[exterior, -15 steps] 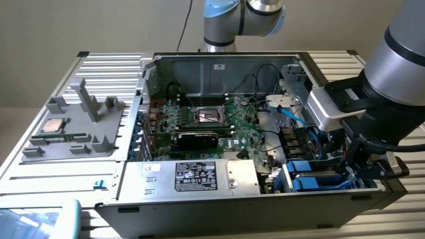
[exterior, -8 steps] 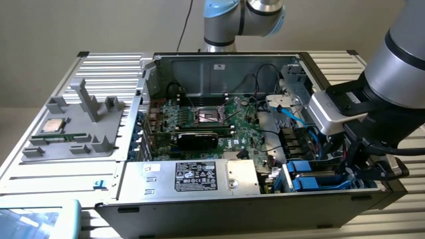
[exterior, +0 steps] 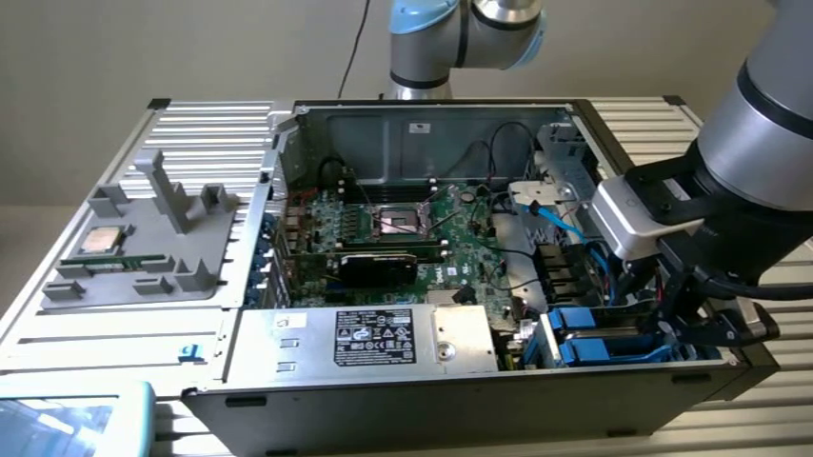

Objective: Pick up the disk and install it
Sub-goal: 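Insert the first disk wire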

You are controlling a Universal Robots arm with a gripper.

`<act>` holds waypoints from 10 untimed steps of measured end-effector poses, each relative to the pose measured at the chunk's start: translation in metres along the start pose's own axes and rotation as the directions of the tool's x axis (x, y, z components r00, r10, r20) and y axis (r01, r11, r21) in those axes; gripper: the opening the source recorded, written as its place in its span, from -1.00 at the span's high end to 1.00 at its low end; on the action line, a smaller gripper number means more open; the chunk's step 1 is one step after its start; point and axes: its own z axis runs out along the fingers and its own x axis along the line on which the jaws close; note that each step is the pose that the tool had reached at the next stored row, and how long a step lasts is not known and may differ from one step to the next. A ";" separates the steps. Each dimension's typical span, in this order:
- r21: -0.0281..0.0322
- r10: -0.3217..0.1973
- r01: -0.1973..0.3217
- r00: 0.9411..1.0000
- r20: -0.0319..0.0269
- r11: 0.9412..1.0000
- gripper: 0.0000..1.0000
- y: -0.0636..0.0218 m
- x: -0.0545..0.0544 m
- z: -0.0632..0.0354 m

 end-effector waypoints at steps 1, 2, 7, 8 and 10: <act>-0.001 0.000 0.000 1.000 0.000 1.000 0.15 0.0000 0.000 0.0001; -0.002 -0.001 0.001 1.000 0.001 1.000 0.15 -0.0001 -0.001 0.0002; -0.004 -0.003 0.003 1.000 0.002 1.000 0.15 -0.0009 -0.002 0.0007; -0.005 -0.003 0.003 1.000 0.002 1.000 0.15 -0.0013 -0.002 0.0008; -0.005 -0.003 0.003 1.000 0.005 1.000 0.15 -0.0020 -0.002 0.0009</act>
